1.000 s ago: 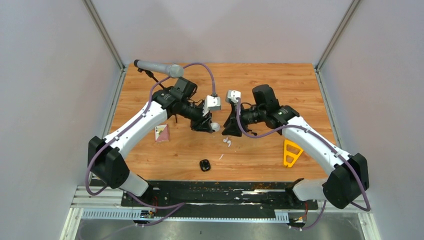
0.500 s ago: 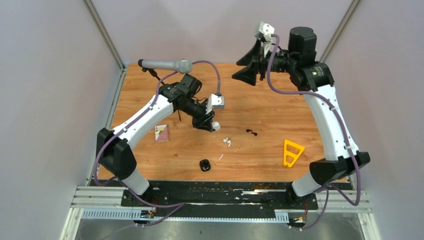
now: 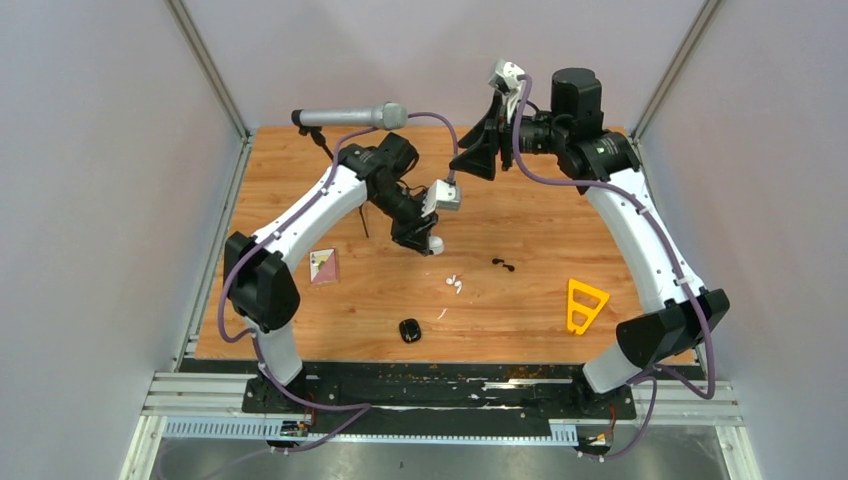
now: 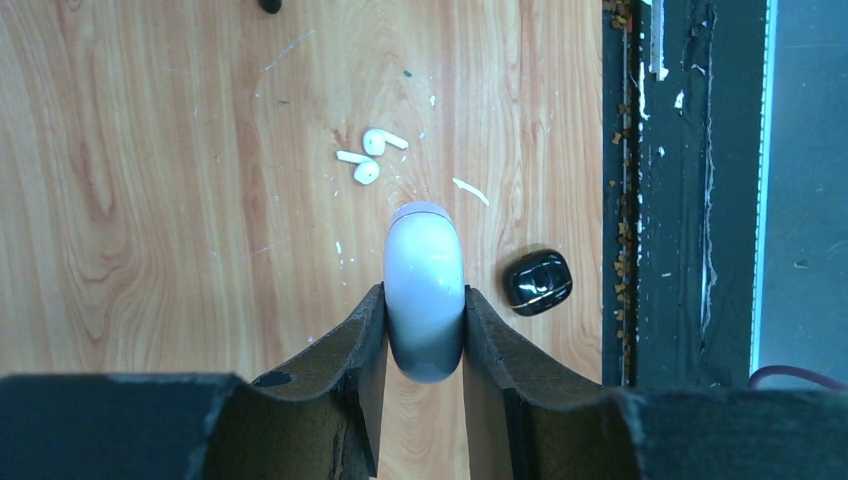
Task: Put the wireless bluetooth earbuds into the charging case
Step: Pick up the charging case at the center of the board.
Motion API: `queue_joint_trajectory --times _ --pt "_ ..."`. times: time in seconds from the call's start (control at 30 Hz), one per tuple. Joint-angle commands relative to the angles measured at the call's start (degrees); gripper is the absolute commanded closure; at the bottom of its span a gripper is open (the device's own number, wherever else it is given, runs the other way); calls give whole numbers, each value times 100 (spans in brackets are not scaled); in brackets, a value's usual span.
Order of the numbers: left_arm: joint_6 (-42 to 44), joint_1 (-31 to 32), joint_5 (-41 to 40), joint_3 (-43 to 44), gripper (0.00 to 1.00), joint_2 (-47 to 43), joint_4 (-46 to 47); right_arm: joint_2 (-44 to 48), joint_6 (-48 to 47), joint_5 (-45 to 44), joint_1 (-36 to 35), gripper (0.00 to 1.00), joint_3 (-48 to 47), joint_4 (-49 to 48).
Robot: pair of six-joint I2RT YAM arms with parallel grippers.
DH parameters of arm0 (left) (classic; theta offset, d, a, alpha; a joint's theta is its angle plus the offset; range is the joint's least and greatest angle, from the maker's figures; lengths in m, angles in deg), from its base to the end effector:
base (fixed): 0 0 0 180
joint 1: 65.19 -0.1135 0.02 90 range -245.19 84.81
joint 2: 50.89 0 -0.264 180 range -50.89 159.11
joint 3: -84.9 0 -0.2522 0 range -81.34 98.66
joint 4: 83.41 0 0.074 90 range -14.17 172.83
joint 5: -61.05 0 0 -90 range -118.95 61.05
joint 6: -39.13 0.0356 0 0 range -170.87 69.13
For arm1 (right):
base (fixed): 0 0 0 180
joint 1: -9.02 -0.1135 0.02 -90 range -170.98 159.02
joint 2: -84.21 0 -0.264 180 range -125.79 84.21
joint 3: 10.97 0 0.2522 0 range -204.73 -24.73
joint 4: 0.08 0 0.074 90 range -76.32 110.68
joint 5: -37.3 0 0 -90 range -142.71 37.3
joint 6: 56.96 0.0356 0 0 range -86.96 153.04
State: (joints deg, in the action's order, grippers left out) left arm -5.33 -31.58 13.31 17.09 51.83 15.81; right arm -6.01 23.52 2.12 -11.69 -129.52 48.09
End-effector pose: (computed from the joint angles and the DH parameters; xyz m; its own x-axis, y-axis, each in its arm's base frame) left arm 0.2858 -0.2187 0.3175 -0.1321 0.7220 -0.6791 0.9757 -0.0261 -0.2175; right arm 0.3002 0.1446 0.4651 -0.1605 -0.1625 -0.9736 -0.9627 0.2435 0.1180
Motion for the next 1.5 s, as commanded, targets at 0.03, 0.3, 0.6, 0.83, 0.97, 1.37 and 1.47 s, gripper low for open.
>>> queue_joint_trajectory --times 0.03,0.3,0.6,0.83,0.97,1.37,1.47 --pt "429 -17 87 757 100 417 -637 452 38 -47 71 41 235 -197" --pt "593 -21 21 1494 100 969 -994 698 -27 -110 117 41 580 -195" --pt "588 -56 65 2280 100 1706 -1374 852 -75 -139 229 41 851 -164" --pt "386 -58 155 2058 100 1882 -1045 1071 -178 -178 285 41 1075 -81" --pt "304 -56 160 1879 100 1892 -909 1175 -217 -209 337 41 1175 -34" --pt "342 23 383 230 100 1543 -628 1609 -422 -253 517 41 1801 171" --pt "371 140 407 -59 100 1144 -590 1836 -471 -313 566 41 2156 220"
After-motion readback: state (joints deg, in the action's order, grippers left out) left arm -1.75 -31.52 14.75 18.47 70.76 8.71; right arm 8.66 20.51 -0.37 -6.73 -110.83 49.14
